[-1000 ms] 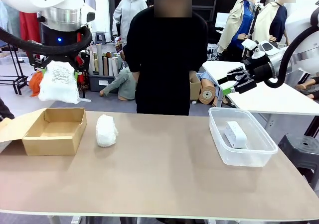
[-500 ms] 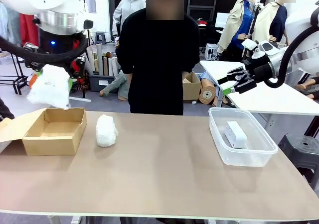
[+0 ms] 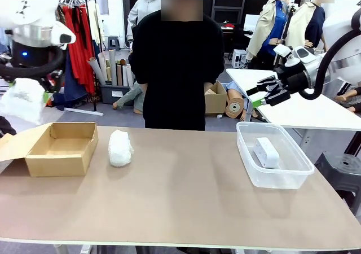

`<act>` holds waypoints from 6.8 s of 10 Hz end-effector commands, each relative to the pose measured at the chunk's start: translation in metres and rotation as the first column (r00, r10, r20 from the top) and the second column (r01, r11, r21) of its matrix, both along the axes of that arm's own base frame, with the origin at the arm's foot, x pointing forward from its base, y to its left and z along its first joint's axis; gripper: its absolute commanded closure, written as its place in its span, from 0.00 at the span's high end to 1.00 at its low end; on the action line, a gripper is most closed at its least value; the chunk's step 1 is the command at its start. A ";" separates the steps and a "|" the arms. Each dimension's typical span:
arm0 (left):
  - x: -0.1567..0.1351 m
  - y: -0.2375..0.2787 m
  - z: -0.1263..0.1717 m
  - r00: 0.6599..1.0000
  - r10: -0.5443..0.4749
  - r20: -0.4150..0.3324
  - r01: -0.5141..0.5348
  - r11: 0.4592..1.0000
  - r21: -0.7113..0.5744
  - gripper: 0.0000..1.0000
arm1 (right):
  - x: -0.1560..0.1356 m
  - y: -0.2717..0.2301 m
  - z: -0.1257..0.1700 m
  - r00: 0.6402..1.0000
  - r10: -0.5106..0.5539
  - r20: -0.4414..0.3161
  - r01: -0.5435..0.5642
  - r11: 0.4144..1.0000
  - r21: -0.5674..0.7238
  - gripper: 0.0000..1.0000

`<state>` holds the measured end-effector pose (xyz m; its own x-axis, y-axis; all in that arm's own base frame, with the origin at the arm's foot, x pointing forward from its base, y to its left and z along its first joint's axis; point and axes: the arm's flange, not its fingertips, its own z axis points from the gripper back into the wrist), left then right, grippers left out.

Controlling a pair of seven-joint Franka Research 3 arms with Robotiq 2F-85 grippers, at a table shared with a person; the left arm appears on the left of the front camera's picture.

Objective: Separate and place wrapped and unwrapped clocks.
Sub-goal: If the picked Digital clock is wrapped, place it in the Package Box ; if not, place it in the Organizing box.

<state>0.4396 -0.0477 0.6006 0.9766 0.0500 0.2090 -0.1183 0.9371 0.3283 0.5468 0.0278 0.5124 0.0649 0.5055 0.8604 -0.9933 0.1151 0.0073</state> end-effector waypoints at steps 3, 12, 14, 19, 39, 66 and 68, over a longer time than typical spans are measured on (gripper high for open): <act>0.052 0.038 -0.027 0.996 -0.077 0.050 0.069 0.987 0.146 0.00 | 0.000 0.000 0.001 1.000 0.001 0.003 -0.001 1.000 -0.001 1.00; 0.093 0.034 -0.048 0.986 -0.142 0.091 0.150 0.985 -0.089 0.00 | 0.000 0.000 0.001 1.000 0.001 0.003 -0.001 1.000 -0.001 1.00; 0.093 0.034 -0.048 0.986 -0.142 0.091 0.150 0.985 -0.089 0.00 | 0.000 0.000 0.001 1.000 0.001 0.003 -0.001 1.000 -0.001 1.00; 0.123 0.062 -0.075 0.986 -0.169 -0.012 0.162 0.963 -0.214 0.00 | 0.000 0.000 0.001 1.000 0.001 0.003 -0.001 1.000 -0.001 1.00; 0.199 0.078 -0.209 0.997 -0.020 -0.073 0.007 0.985 -0.172 0.00 | 0.000 0.000 0.001 1.000 0.001 0.003 -0.001 1.000 -0.001 1.00; 0.174 0.067 -0.221 0.987 -0.028 -0.159 -0.005 0.978 -0.208 1.00 | 0.000 0.000 0.001 1.000 0.001 0.003 -0.001 1.000 -0.001 1.00; 0.174 0.067 -0.221 0.987 -0.029 -0.158 -0.005 0.978 -0.210 1.00 | 0.000 0.000 0.001 1.000 0.001 0.003 -0.001 1.000 -0.001 1.00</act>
